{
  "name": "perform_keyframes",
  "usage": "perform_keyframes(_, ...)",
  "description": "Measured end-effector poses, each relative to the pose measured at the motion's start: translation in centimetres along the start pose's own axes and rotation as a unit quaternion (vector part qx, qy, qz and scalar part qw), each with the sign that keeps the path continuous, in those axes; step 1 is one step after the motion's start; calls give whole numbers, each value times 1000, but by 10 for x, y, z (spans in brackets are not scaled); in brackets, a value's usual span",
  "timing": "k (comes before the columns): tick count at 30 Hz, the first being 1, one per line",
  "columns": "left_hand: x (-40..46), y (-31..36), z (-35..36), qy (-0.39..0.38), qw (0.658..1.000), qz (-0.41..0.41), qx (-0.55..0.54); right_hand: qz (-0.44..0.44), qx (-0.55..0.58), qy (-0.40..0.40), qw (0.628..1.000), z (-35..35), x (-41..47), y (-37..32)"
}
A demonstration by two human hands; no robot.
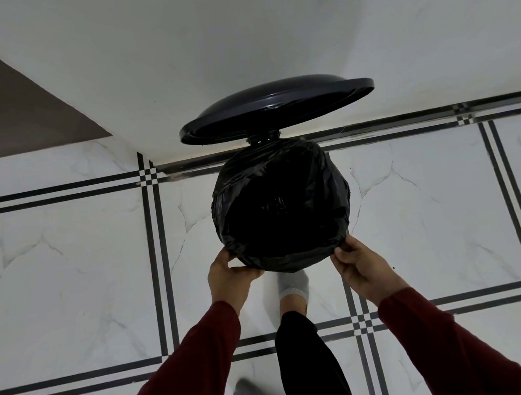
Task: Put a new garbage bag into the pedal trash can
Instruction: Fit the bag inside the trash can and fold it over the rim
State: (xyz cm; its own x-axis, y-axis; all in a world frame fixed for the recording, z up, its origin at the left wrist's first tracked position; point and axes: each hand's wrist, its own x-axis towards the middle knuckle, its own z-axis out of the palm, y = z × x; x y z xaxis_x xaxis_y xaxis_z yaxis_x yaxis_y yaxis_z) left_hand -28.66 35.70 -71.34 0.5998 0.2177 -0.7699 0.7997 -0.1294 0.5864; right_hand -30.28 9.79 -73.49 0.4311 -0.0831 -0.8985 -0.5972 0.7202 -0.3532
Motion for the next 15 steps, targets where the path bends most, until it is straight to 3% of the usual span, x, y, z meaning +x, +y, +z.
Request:
perform_keyframes(7, 15, 2, -10, -26, 985, -68, -156, 37, -6, 39, 999, 9, -3, -8)
perform_keyframes(11, 21, 11, -15, -54, 952, -117, -278, 57, 47, 52, 996, 15, -8, -23)
perform_keyframes(13, 23, 21, -18, -33, 927, -137, -348, 48, 17, 63, 997, 20, -11, -31)
perform_keyframes(15, 26, 30, -22, -28, 926, -134, -351, 20, -18, 73, 997, 24, -8, -34)
